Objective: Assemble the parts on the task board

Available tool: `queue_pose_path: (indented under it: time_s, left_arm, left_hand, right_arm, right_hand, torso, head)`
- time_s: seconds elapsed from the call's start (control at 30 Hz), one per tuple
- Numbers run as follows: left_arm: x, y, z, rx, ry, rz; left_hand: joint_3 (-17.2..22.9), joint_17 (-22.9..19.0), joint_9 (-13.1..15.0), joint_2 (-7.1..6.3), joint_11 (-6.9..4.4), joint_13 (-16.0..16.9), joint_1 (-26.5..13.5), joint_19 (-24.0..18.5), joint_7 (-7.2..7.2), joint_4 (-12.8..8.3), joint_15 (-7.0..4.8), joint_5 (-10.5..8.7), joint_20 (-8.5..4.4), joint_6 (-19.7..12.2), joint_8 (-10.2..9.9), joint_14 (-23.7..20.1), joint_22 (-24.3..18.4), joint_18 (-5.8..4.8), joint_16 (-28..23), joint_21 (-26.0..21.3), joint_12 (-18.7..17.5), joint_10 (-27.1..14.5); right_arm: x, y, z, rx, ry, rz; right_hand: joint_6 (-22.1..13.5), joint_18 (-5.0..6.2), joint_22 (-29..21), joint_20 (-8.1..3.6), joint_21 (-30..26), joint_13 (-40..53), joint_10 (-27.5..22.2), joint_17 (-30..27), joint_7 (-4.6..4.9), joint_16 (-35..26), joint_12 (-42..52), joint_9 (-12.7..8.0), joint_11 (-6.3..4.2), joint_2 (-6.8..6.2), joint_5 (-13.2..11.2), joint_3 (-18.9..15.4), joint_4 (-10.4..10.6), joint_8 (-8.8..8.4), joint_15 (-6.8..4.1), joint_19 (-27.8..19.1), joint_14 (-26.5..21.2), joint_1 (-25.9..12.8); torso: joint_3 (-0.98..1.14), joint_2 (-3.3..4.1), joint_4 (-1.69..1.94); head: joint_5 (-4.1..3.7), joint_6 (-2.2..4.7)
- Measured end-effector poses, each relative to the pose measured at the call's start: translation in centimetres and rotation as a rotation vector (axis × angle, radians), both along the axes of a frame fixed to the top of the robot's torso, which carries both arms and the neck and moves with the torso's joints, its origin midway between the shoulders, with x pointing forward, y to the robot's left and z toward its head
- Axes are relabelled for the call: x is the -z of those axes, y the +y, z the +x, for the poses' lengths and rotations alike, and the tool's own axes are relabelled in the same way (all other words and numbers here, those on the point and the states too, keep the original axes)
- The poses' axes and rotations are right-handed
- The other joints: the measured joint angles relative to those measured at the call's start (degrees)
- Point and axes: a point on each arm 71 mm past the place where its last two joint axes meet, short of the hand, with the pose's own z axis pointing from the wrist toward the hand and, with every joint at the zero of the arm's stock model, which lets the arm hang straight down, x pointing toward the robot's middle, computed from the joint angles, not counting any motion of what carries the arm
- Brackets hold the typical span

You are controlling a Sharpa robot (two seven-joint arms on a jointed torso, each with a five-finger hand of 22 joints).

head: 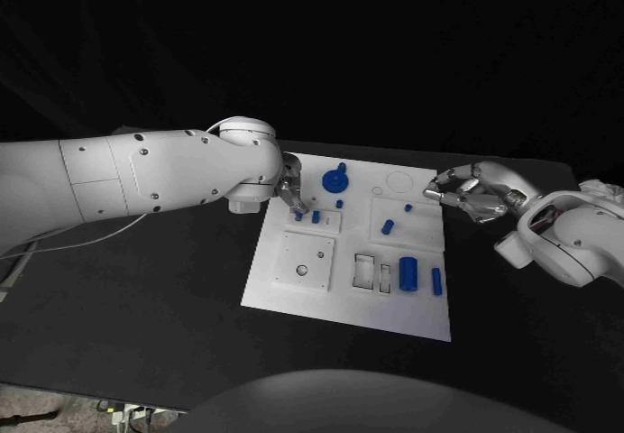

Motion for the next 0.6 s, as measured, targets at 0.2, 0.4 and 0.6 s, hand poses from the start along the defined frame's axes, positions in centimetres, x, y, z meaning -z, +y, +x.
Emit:
queue_pose_path:
  time_s: [0.2, 0.4, 0.6]
  left_arm:
    - [0.21, 0.12, 0.04, -0.002, -0.003, 0.006]
    - [0.24, 0.25, 0.16, -0.005, -0.014, 0.012]
    - [0.24, 0.2, 0.21, -0.003, -0.02, 0.016]
  left_hand:
    - [0.16, 0.0, 0.02, 0.04, 0.0, 0.0, 0.04, 0.0, 0.0, 0.16, 0.0, -0.01, 0.0, 0.0, 0.12, 0.0, 0.0, 0.0, 0.0, 0.0, 0.0, 0.0]
    - [0.15, 0.0, 0.02, 0.03, 0.0, 0.0, 0.03, 0.0, 0.0, 0.17, 0.0, -0.14, 0.0, 0.0, 0.15, 0.0, 0.0, 0.0, 0.0, 0.0, 0.0, 0.0]
    - [0.37, -0.01, 0.0, 0.03, 0.0, 0.0, 0.03, 0.0, 0.01, -0.06, 0.0, -0.27, 0.0, 0.01, 0.15, 0.0, 0.0, 0.0, 0.0, 0.0, 0.0, 0.0]
  right_arm:
    - [0.01, -0.01, 0.0, 0.0, 0.0, 0.0]
    - [0.01, -0.04, -0.01, 0.001, 0.0, 0.0]
    - [0.02, -0.04, -0.01, 0.001, 0.0, 0.0]
  right_hand:
    - [0.0, 0.0, 0.01, 0.0, -0.21, 0.0, 0.0, 0.0, 0.0, 0.0, 0.0, 0.0, 0.0, 0.0, 0.0, 0.0, 0.0, 0.0, 0.0, 0.0, 0.0, 0.0]
    - [0.0, 0.0, 0.04, 0.0, -0.21, 0.0, 0.0, -0.01, 0.0, 0.0, 0.0, 0.0, 0.0, 0.0, 0.0, 0.0, 0.0, 0.0, 0.0, 0.0, 0.0, 0.0]
    - [0.0, 0.0, 0.04, 0.0, -0.21, 0.0, 0.0, -0.01, 0.0, 0.0, 0.0, 0.0, 0.0, 0.0, 0.0, 0.0, 0.0, 0.0, 0.0, 0.0, 0.0, 0.0]
  torso:
    - [0.01, 0.01, -0.01]
    - [0.0, 0.02, -0.03]
    - [0.01, 0.02, -0.03]
  head:
    - [-0.02, 0.01]
    - [-0.1, 0.01]
    - [-0.1, 0.01]
